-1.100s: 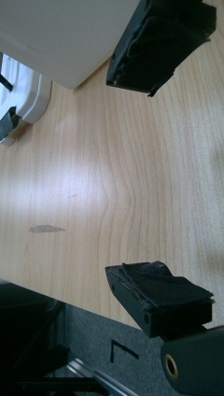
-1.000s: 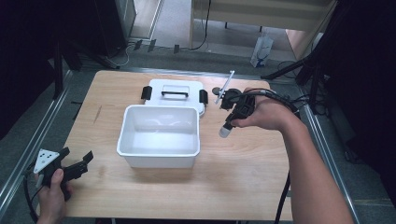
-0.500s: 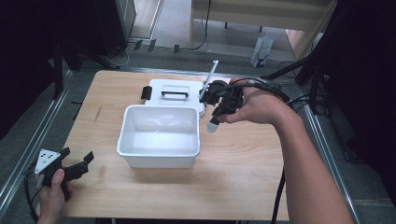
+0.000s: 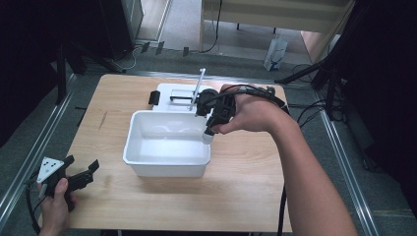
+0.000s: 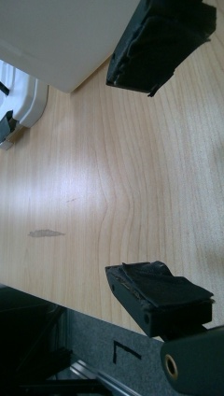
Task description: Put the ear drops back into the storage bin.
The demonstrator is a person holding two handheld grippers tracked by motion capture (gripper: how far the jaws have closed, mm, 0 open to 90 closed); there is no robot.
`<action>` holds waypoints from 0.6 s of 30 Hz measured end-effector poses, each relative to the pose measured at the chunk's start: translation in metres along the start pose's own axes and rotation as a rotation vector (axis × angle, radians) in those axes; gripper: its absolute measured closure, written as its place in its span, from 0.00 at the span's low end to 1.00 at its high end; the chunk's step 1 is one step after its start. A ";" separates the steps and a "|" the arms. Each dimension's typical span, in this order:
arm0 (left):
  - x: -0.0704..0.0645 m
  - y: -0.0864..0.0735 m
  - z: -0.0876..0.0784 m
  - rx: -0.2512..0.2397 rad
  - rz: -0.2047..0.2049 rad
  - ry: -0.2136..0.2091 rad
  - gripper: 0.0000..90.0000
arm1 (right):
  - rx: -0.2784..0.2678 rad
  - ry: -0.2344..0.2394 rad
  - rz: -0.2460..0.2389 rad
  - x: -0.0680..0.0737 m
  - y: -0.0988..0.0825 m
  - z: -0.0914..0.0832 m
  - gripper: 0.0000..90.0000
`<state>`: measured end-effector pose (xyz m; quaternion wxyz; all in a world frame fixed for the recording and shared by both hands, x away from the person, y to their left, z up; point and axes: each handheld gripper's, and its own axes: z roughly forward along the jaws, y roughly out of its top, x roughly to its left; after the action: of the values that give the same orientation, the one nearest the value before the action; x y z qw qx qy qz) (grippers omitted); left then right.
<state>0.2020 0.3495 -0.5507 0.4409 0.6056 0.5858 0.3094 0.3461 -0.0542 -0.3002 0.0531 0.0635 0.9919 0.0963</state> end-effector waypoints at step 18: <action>-0.001 0.000 0.000 0.001 0.006 -0.008 0.11 | 0.090 0.016 -0.072 -0.001 0.018 0.061 0.81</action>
<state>0.2019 0.3485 -0.5509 0.4420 0.6088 0.5824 0.3079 0.3563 -0.0252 -0.3559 0.0457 0.0296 0.9973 0.0501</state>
